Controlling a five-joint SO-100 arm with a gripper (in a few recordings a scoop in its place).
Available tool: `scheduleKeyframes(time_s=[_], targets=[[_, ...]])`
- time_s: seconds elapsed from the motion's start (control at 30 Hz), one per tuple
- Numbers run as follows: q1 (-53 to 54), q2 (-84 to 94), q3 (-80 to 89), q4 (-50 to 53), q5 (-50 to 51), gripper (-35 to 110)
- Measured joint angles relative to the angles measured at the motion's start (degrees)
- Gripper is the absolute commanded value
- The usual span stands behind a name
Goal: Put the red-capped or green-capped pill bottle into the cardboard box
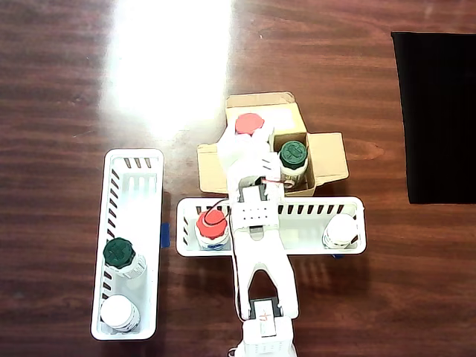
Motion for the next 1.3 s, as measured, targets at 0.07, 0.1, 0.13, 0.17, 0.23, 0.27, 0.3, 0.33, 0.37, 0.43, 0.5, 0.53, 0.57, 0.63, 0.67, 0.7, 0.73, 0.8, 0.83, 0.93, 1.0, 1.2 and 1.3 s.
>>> scheduleKeyframes(time_s=[0.07,0.1,0.13,0.17,0.23,0.27,0.3,0.33,0.37,0.43,0.5,0.53,0.57,0.63,0.67,0.7,0.73,0.8,0.83,0.93,1.0,1.2,1.3], targets=[[0.1,0.0,3.0,-1.8,-0.1,4],[0.3,0.0,4.0,-2.5,-0.1,5],[0.4,0.0,4.6,-3.0,-0.3,5],[0.5,0.0,5.2,-3.3,-0.4,7],[0.5,0.0,6.9,-3.8,-0.7,16],[0.4,0.0,7.5,-4.0,-0.7,21],[0.2,0.0,8.3,-4.0,-0.6,28],[0.1,0.0,9.2,-4.0,-0.5,35],[0.0,0.0,9.6,-4.0,-0.4,41],[0.0,0.0,10.5,-4.6,0.4,53],[0.3,0.0,11.2,-5.0,1.0,63],[0.3,0.4,11.6,-5.0,1.1,67],[0.3,1.1,11.7,-4.8,1.1,68],[0.0,3.3,11.8,-2.8,1.0,68],[-0.3,4.7,11.8,-1.2,0.7,67],[-0.6,6.5,11.8,1.7,0.5,66],[-0.9,8.1,11.3,4.5,0.2,63],[-1.1,11.3,9.2,12.1,-0.7,56],[-1.1,13.2,7.8,16.5,-1.1,51],[-1.8,19.6,4.5,28.6,-1.5,32],[-2.7,24.5,3.7,35.9,-0.9,16],[-3.7,44.5,8.6,50.3,2.8,-3],[-3.7,57.0,17.5,50.7,5.4,2]])
